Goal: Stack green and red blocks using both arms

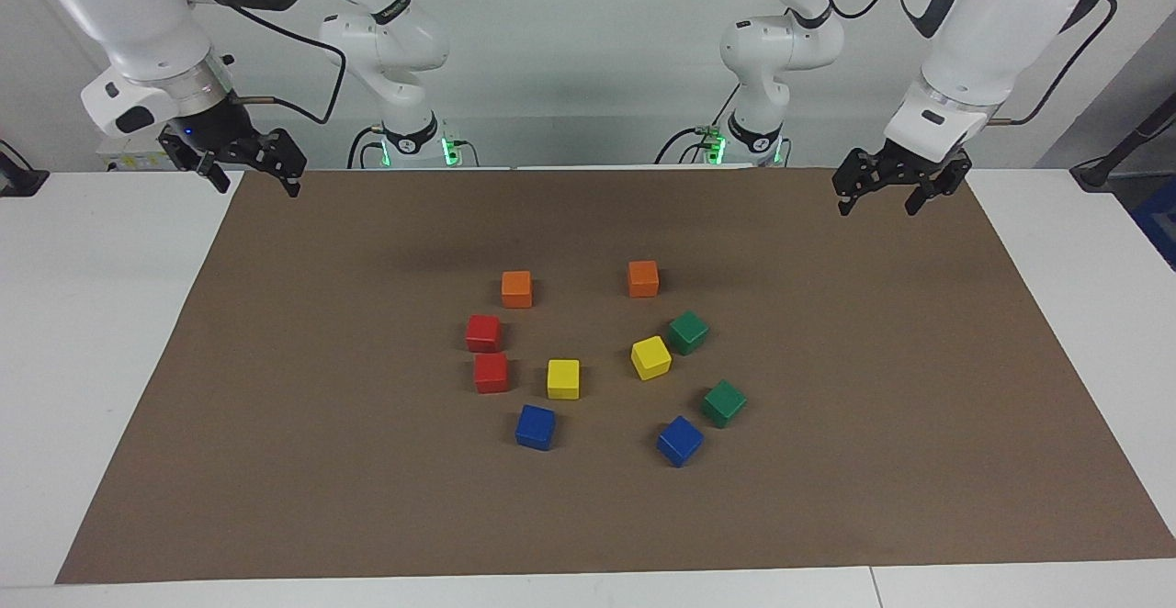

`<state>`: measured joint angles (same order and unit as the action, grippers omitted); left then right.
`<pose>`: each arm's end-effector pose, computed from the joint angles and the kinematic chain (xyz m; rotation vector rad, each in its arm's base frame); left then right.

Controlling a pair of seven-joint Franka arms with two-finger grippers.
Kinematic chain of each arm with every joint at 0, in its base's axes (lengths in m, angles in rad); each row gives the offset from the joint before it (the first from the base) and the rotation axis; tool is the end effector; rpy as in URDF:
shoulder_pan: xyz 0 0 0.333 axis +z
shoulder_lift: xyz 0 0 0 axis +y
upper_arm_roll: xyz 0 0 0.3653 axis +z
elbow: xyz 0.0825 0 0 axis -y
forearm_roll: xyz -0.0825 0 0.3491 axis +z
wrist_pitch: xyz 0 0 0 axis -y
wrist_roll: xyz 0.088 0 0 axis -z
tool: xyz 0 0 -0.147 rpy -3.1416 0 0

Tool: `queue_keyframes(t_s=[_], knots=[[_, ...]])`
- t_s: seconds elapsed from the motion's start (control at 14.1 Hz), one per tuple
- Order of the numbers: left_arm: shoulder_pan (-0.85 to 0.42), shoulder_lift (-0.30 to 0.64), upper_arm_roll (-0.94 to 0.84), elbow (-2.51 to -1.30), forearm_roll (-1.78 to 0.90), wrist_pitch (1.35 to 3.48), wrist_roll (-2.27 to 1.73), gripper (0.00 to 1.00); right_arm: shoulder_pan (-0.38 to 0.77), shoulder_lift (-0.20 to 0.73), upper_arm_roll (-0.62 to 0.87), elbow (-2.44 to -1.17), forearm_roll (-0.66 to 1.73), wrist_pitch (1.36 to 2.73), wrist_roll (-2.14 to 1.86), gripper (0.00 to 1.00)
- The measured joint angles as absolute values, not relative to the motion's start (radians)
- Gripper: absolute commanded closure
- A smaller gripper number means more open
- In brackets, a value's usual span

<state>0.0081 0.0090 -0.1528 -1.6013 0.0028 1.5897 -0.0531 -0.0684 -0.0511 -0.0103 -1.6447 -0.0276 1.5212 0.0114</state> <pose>0.5174 -0.0746 0.6175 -3.1347 0.1438 0.0318 0.4899 -0.0430 0.6236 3.1117 -0.1408 -0.1142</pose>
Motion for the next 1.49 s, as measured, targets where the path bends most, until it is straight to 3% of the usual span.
queue_keyframes(t_s=[1.49], knots=[[0.02, 0.014, -0.185, -1.589, 0.003, 1.54, -0.112, 0.0, -0.068, -0.052, -0.009, -1.649, -0.027, 1.521, 0.012, 0.0]])
